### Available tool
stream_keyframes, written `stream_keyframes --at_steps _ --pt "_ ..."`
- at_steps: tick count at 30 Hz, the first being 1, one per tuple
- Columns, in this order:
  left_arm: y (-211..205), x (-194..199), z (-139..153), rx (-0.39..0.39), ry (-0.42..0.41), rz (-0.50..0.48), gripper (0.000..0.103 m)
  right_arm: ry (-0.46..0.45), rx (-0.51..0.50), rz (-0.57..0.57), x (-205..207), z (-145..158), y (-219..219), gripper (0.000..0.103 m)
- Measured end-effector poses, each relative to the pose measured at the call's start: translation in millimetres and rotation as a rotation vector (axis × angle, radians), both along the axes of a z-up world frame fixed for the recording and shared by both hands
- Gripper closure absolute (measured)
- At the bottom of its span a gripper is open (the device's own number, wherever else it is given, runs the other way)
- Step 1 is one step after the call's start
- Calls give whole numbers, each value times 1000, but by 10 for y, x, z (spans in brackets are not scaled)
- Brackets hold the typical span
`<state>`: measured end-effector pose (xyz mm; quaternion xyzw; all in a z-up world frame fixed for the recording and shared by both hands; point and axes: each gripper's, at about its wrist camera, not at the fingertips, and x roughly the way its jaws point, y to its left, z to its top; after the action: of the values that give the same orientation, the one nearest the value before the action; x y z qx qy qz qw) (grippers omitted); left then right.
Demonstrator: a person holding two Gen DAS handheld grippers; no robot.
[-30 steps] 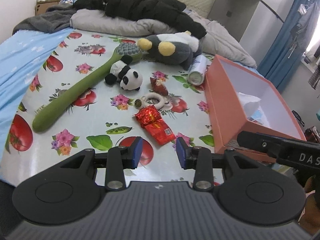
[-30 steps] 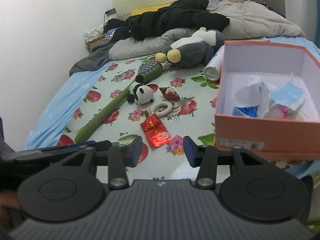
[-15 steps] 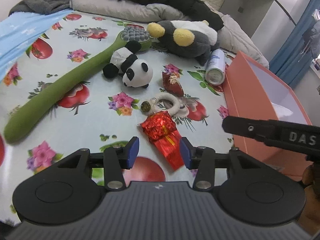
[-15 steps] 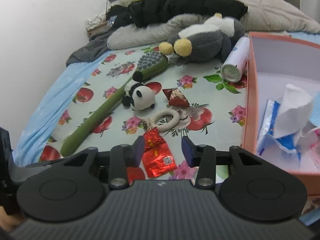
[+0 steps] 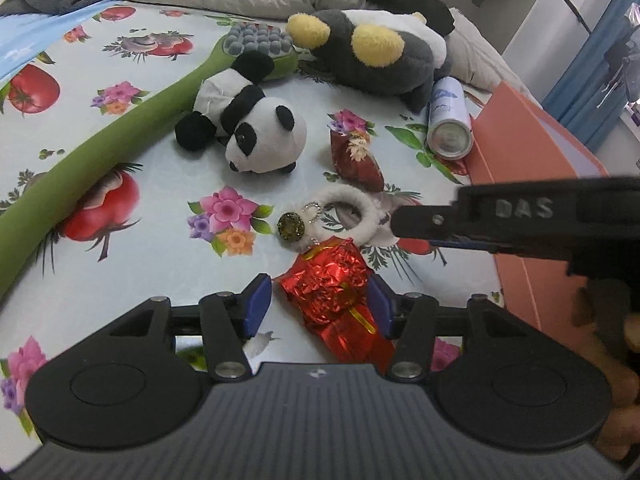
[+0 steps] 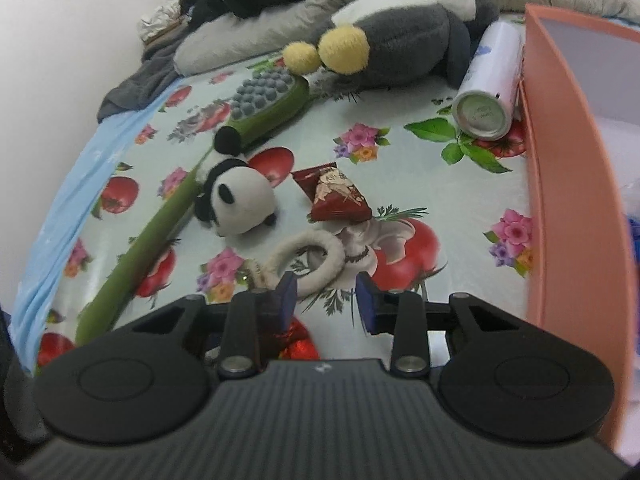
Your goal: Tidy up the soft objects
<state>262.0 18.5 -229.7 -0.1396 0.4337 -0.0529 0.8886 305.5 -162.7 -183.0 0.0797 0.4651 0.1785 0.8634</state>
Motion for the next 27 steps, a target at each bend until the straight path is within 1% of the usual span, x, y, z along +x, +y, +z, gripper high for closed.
stream_keyframes --at_steps 3,6,9,11,12,13,14,18,19,27 --pt "-17 33 -21 18 -14 -14 44 18 3 2 133 -107 49 70" --pt "-35 65 -24 17 -15 -19 45 21 -14 9 242 -203 113 72" --pt "-49 75 -30 26 -17 -26 46 34 -20 15 336 -301 164 77" --pt "-69 67 -34 41 -22 -35 50 40 -25 17 379 -350 192 80" --pt "-73 67 -33 40 -22 -37 53 32 -30 22 388 -358 206 81" --pt "-68 71 -34 33 -20 -36 57 22 -39 31 396 -359 221 87" --pt "-60 72 -33 23 -18 -32 57 15 -47 38 402 -364 233 90" --pt "-44 53 -31 14 -23 -22 59 10 -60 50 420 -363 235 93" --pt "-42 41 -25 14 -26 -21 62 10 -60 47 423 -363 228 94" --pt "47 -127 39 16 -30 4 65 -13 -82 36 310 -268 181 94"
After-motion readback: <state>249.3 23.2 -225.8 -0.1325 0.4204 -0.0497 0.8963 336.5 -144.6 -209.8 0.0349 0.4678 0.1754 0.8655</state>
